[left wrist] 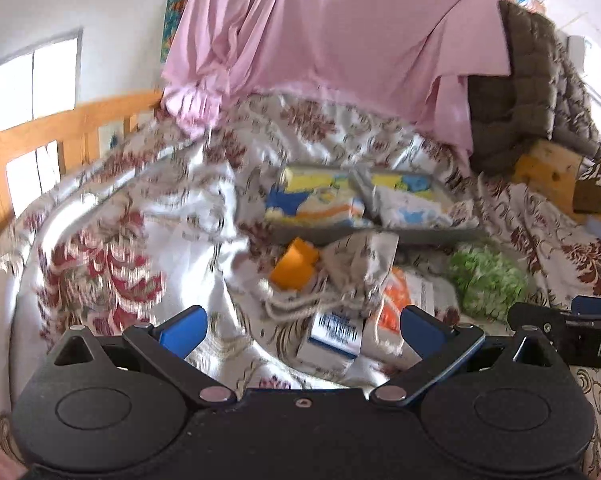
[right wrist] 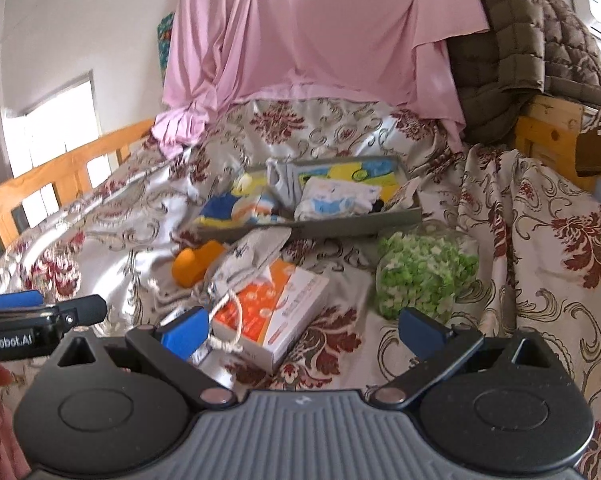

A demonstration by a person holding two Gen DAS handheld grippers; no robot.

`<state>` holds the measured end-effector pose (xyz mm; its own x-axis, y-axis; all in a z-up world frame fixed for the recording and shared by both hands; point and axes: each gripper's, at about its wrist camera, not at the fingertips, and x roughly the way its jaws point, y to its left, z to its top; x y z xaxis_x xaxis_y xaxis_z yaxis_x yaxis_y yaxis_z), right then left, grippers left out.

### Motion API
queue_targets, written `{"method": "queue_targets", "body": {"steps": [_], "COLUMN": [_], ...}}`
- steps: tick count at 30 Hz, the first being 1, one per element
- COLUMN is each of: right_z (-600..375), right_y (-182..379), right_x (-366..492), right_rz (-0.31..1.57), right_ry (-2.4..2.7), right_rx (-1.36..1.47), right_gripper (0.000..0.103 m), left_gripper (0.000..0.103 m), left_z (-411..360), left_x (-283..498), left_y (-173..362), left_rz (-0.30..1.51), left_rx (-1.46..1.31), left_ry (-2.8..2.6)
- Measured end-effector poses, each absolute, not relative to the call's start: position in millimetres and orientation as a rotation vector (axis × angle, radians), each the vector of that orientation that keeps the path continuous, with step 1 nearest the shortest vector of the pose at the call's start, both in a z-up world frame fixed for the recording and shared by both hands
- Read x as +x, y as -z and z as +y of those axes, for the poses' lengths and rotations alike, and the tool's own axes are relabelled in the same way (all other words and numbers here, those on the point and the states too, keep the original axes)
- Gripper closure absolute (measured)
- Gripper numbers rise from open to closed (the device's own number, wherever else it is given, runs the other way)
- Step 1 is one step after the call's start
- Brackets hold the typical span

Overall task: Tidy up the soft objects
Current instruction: 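Withdraw both open tools from the tray back over the pile, then grasp the beige drawstring pouch with the left tool while the right tool reaches the tissue packet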

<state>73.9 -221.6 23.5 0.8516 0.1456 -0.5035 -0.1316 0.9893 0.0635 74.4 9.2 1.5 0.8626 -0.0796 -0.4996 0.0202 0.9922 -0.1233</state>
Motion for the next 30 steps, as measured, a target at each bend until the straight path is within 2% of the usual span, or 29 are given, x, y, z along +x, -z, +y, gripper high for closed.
{"method": "queue_targets", "body": {"steps": [30], "right_z": [-197], "right_y": [-1], "right_x": [96], "right_rz": [0.669], "right_ry": [-0.185], "right_rx": [-0.07], "right_gripper": [0.0], "left_gripper": [0.001], "left_z": [32], "left_x": [100], "left_y": [12], "left_rz": [0.71], "left_rx": [-0.199], "left_ry": [-0.099]}}
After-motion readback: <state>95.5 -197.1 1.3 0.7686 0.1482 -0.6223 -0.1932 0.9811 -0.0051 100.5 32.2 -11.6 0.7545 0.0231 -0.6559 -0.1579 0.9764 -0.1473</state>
